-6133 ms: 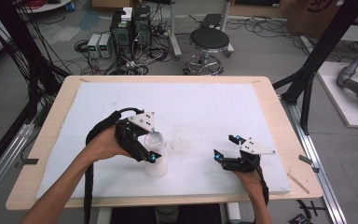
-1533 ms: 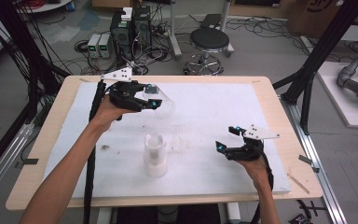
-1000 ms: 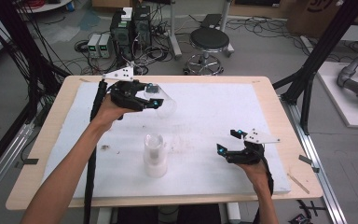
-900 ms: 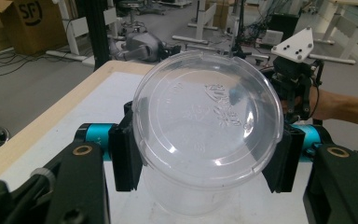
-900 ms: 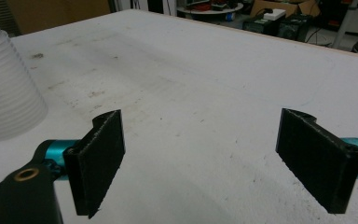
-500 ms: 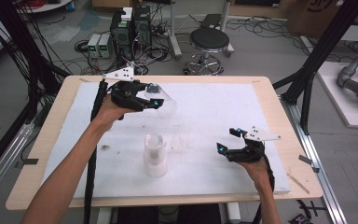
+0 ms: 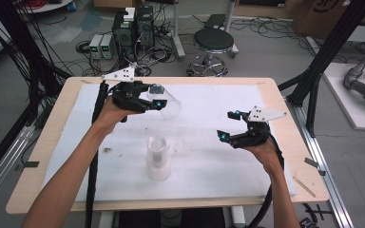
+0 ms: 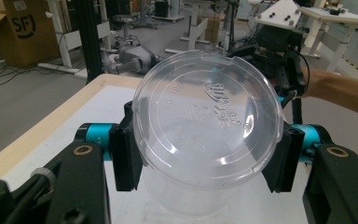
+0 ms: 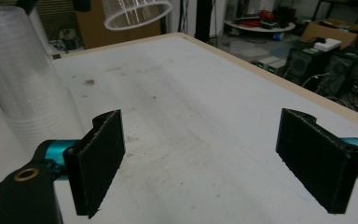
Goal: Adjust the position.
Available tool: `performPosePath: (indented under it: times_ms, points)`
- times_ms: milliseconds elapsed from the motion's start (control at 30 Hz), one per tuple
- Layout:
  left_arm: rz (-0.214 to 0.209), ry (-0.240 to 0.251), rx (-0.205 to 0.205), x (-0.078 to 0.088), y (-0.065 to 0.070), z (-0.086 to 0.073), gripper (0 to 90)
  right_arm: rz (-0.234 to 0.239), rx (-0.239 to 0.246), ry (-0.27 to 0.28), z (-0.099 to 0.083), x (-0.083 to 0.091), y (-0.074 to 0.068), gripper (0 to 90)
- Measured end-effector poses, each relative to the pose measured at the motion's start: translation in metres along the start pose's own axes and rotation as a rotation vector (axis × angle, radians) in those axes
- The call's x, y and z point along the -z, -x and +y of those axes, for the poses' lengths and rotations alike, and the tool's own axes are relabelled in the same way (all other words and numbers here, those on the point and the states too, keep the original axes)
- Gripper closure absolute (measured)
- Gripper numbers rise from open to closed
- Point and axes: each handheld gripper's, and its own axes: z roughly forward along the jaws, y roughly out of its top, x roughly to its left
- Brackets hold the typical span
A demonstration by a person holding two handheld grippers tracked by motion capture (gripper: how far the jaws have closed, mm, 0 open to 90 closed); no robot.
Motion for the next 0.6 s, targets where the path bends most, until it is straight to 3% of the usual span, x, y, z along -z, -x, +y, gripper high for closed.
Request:
performPosePath:
  times_ms: [200,467,533,600]
  points:
    - [-0.014,0.003,0.002,-0.005,0.002,-0.005,41.3,0.061,0.024,0.002,0.013,-0.005,0.012,15.5]
    - [-0.027,0.004,0.010,-0.012,0.003,-0.011,41.3,0.188,0.031,0.046,0.025,-0.021,0.035,15.5]
    - [-0.030,0.003,0.012,-0.014,0.002,-0.012,41.1,0.228,0.042,0.024,0.032,-0.028,0.038,15.5]
    - [-0.033,0.005,0.012,-0.015,0.002,-0.013,41.1,0.239,0.045,0.029,0.034,-0.030,0.038,15.6]
